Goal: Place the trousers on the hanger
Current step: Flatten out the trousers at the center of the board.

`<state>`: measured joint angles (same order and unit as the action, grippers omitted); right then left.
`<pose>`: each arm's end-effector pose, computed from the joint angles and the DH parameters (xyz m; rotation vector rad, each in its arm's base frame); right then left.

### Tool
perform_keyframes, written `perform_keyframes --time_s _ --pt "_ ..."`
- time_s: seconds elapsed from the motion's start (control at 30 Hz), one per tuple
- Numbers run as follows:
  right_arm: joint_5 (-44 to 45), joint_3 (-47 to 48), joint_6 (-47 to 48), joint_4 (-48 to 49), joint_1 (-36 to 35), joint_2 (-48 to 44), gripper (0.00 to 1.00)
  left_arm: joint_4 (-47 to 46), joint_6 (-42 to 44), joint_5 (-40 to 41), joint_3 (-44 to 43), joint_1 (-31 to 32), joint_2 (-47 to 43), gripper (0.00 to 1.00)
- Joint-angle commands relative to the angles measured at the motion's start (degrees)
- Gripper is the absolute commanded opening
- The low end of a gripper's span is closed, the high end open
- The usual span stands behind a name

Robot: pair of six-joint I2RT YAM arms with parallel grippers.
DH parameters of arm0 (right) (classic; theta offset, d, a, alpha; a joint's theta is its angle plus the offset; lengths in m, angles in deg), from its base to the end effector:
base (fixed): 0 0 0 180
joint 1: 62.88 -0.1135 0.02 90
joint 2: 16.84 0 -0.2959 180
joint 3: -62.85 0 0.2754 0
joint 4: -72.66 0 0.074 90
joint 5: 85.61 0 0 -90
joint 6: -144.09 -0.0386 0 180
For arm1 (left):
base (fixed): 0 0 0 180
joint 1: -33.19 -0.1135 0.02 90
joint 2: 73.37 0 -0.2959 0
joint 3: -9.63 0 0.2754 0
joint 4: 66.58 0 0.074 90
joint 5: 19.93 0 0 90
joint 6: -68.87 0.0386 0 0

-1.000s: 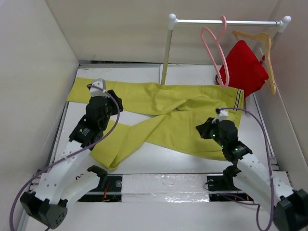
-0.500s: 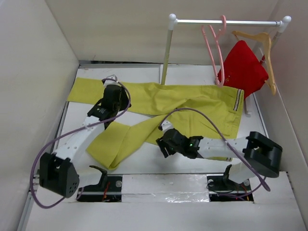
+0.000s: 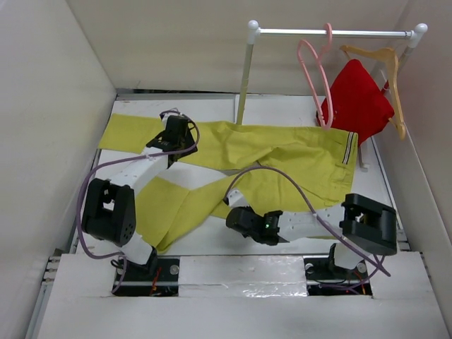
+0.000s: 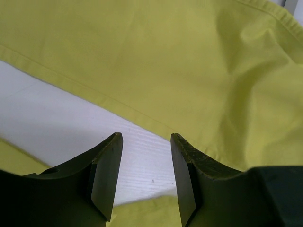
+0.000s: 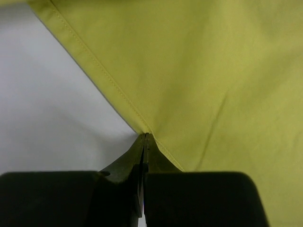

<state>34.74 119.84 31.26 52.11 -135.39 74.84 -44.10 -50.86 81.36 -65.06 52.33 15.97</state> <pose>0.1137 0.2958 0.1644 -0.8073 2.2195 0.1147 0.3541 -0.1149 0.2722 -0.3126 2.1940 -0.2560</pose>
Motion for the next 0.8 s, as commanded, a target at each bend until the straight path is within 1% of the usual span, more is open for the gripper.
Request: perform_keyframes --time_s 0.0,0.13,0.2,0.23,0.27,0.3,0.33,0.37,0.4,0.43,0.47,0.5,0.53,0.57,0.6,0.63,0.67,0.7,0.73,0.77 --pt "-2.1 -3.5 -4.1 -4.6 -4.9 -5.7 0.00 -1.7 -0.3 0.9 -3.8 -2.0 1.8 0.43" --pt "-8.2 -6.9 -7.3 -4.2 -6.5 -12.6 0.00 -2.2 -0.4 -1.0 -4.4 -4.2 3.5 0.42" --pt "-8.9 -8.6 -9.1 -4.6 -7.0 -14.4 0.00 -1.9 -0.1 -0.7 -4.3 -4.2 3.2 0.42" --pt "-9.2 -9.2 -10.3 -4.5 -7.0 -15.2 0.00 -1.8 -0.1 -0.6 -4.3 -4.2 2.3 0.39" --pt "-8.9 -9.9 -10.7 -4.3 -7.0 -16.9 0.04 -1.7 0.1 -1.1 -4.3 -4.2 1.5 0.35" --pt "-7.8 -10.3 -11.4 -5.3 -7.0 -17.6 0.15 -1.8 0.1 -1.9 -4.0 -4.2 0.4 0.32" --pt "-5.2 -10.0 -11.8 -6.0 -7.0 -18.3 0.30 -2.0 0.5 -2.4 -3.7 -3.5 -2.0 0.26" --pt "-4.3 -9.5 -11.1 -6.4 -7.0 -18.9 0.57 -1.9 0.9 -1.8 -3.2 -2.4 -3.3 0.20" --pt "-3.3 -8.8 -10.3 -7.3 -7.0 -20.4 0.66 -0.8 1.6 -0.8 -2.9 -0.9 -4.6 0.16" --pt "-2.3 -7.2 -9.5 -7.5 -7.0 -21.1 0.72 0.1 2.7 1.4 -2.8 2.5 -6.8 0.10" --pt "-2.3 -6.6 -7.3 -7.4 -6.3 -21.7 0.76 1.3 3.1 2.7 -2.4 4.1 -7.8 0.05" --pt "-2.5 -6.1 -6.0 -6.5 -5.5 -22.9 0.76 4.1 3.3 3.8 -2.1 5.8 -8.6 0.01" --pt "-3.4 -5.5 -3.9 -5.6 -3.9 -23.6 0.73 5.5 3.3 7.0 -1.6 7.6 -10.7 0.00" --pt "-4.1 -5.4 -2.9 -4.7 -3.0 -24.4 0.45 6.4 3.4 8.6 0.2 10.5 -11.8 0.00" --pt "-5.3 -5.4 -2.0 -2.2 -2.0 -25.2 0.28 8.8 2.8 10.1 1.3 11.5 -13.0 0.00" --pt "-8.4 -5.6 0.0 1.9 -0.1 -26.9 0.04 10.5 1.4 10.9 3.8 11.5 -15.6 0.00" --pt "-10.1 -6.1 1.0 2.0 1.0 -27.6 0.00 10.5 1.0 10.3 5.1 11.5 -17.0 0.00" --pt "-11.8 -6.9 1.5 9.6 1.9 -28.0 0.00 11.4 0.6 9.7 6.6 10.8 -18.7 0.00" --pt "-15.8 -7.7 2.1 13.7 3.1 -27.5 0.00 11.8 0.0 6.7 7.8 9.7 -21.9 0.00" --pt "-17.2 -7.1 2.0 15.3 4.7 -26.6 0.00 12.1 -0.1 4.2 10.0 8.6 -23.2 0.00"
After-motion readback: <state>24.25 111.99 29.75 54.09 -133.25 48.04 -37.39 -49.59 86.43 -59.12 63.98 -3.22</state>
